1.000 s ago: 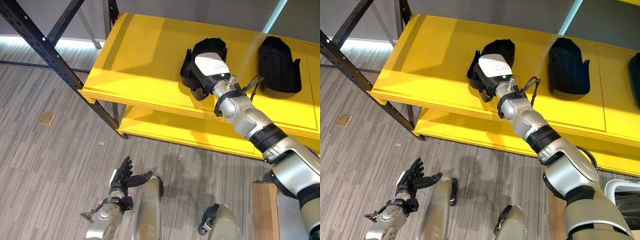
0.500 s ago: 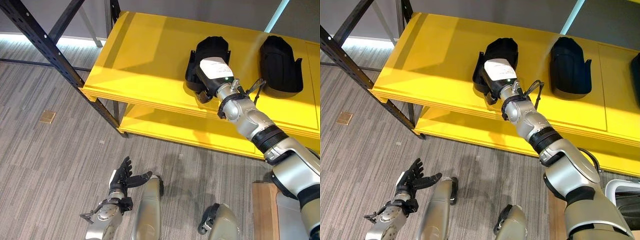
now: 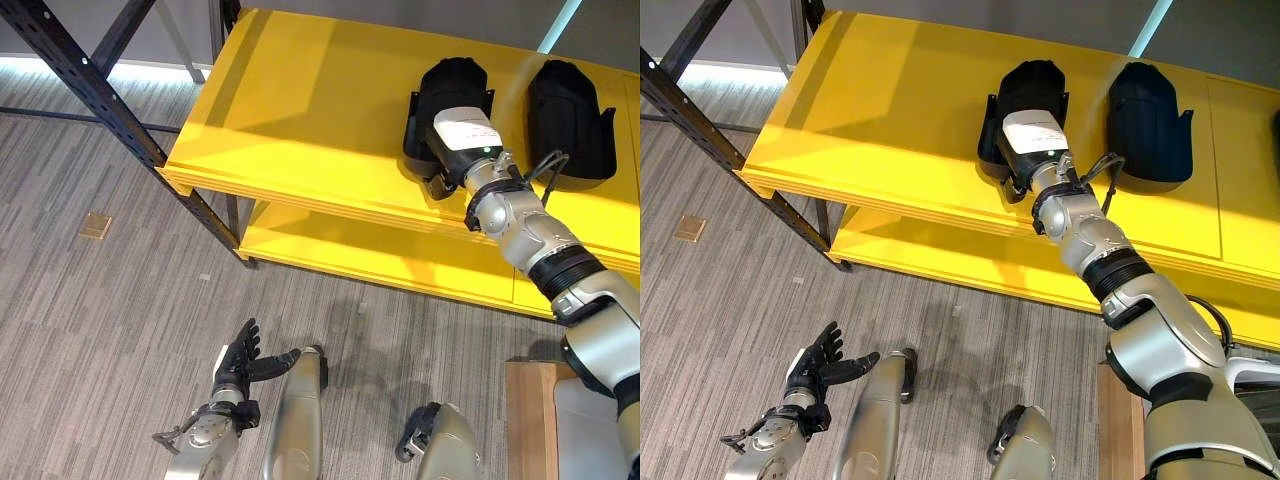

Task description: Move parts from the plastic box to the shelf.

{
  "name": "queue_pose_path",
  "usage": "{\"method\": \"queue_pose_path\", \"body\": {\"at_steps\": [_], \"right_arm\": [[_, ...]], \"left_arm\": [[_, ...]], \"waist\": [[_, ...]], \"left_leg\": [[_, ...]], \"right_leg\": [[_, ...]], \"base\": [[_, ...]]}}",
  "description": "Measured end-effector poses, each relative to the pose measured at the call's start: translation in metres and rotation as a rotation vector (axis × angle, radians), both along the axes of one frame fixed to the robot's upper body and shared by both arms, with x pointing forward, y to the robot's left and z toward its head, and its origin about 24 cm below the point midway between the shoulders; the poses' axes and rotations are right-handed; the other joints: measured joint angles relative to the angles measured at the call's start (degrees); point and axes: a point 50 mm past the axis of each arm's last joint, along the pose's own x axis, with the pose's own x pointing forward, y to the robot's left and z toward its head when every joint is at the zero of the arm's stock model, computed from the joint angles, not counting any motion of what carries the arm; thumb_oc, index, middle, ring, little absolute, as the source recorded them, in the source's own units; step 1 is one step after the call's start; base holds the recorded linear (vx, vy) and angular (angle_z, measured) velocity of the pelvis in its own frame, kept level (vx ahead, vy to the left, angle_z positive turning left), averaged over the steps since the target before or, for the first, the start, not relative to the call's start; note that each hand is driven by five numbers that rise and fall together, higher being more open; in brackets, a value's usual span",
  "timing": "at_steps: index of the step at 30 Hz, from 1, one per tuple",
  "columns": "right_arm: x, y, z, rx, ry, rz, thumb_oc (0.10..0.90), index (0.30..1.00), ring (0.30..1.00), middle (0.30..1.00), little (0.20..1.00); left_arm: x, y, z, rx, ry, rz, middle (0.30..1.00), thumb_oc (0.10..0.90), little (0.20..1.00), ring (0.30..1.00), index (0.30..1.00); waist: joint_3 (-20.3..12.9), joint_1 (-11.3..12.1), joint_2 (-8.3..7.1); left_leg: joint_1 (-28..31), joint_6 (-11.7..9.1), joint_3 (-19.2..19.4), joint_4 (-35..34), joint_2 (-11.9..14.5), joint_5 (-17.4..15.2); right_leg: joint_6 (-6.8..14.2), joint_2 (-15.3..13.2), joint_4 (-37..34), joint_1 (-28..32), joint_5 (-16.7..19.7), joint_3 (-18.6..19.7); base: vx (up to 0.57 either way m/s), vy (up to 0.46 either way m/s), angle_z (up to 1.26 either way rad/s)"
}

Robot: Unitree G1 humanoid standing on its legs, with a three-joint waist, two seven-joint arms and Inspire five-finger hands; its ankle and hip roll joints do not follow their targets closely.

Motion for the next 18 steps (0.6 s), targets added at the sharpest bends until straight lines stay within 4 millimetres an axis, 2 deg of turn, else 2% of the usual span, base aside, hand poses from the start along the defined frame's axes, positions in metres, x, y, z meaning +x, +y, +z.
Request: {"method": "queue_pose_path", "body": {"at_steps": [14, 18], "right_arm": [[0.0003, -0.0007, 0.0017, 0.001, -0.003, -0.008, 0.4, 0.3, 0.3, 0.3, 0.3], [0.0012, 0.0024, 0.0075, -0.013, -0.013, -0.006, 0.4, 0.3, 0.3, 0.3, 0.3]], "left_arm": [[0.0, 0.0005, -0.0002, -0.027, 0.001, 0.015, 1.0, 0.9, 1.0, 1.0, 1.0], [-0.0004, 0.001, -0.0009, -0.026, 0.004, 0.017, 1.0, 0.9, 1.0, 1.0, 1.0]], "waist": [[0.0, 0.4, 0.01], [0.0, 0.3, 0.05]], "left_leg": [[-0.2, 0.0, -0.3, -0.5, -0.6, 0.4], [-0.5, -0.1, -0.4, -0.5, -0.6, 0.5]], "right_leg": [[0.0, -0.4, 0.0, -0.1, 0.0, -0.3], [0.0, -0.4, 0.0, -0.3, 0.0, -0.5]], "base": [[0.0, -0.003, 0.01], [0.0, -0.002, 0.01]]}}
